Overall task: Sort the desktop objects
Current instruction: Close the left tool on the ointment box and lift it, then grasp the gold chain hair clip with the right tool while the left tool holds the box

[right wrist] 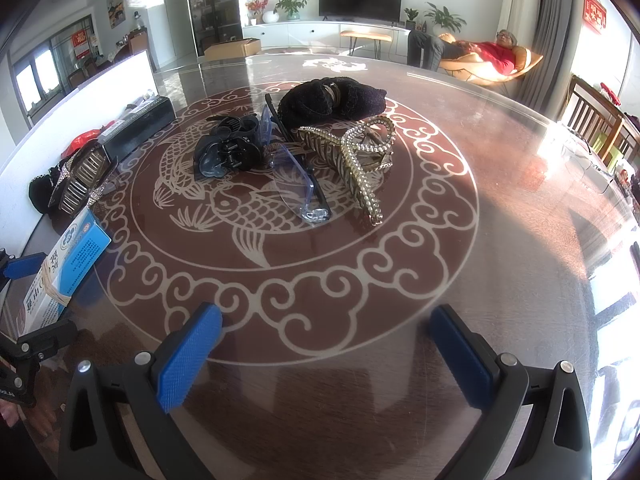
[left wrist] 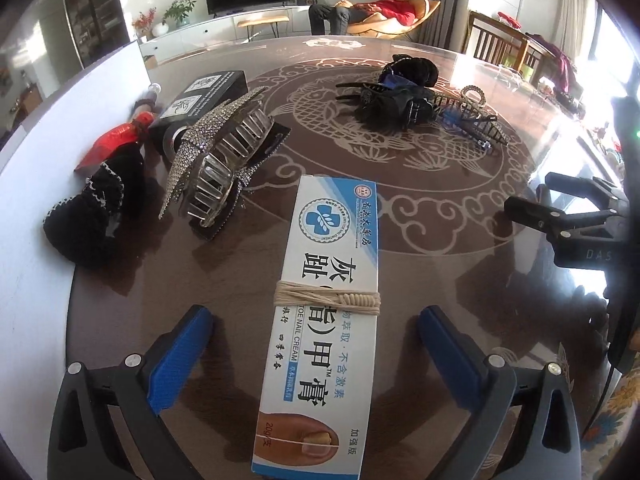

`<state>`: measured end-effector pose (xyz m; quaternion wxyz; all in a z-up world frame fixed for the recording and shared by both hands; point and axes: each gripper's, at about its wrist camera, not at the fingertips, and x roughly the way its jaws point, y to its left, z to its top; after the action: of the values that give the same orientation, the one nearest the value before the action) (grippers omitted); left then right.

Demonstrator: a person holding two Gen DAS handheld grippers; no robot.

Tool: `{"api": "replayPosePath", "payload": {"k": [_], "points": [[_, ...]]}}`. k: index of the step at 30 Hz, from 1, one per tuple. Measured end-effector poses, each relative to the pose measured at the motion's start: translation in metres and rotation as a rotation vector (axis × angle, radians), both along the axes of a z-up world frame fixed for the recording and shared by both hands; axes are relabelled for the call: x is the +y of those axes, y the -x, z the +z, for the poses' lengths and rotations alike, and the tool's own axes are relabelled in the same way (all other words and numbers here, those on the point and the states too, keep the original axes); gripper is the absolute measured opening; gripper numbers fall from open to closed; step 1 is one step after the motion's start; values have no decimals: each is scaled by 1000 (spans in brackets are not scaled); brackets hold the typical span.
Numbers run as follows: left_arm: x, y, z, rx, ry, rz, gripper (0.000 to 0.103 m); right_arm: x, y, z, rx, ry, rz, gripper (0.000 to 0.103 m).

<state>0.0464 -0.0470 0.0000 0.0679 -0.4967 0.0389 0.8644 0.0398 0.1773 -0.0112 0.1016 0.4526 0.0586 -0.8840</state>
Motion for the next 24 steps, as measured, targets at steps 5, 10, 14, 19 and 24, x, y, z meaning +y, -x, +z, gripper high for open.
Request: {"api": "replayPosePath", "payload": {"k": [5, 10, 14, 19, 24], "points": [[3, -3, 4, 20, 1, 28, 73, -1, 3, 0, 0, 4, 4, 103], [-3, -20, 13, 48, -15, 25, 44, 13, 19, 16, -55, 37, 130, 95], [-6, -30, 14, 62, -18, 59, 44, 34, 44, 27, -136, 61, 146, 69], [-8, -39, 14, 66, -20, 74, 44, 12, 51, 39, -119, 120, 289, 61], [-11, -46, 14, 64, -15, 89, 44, 8, 75, 31, -133, 66, 154, 60]]}}
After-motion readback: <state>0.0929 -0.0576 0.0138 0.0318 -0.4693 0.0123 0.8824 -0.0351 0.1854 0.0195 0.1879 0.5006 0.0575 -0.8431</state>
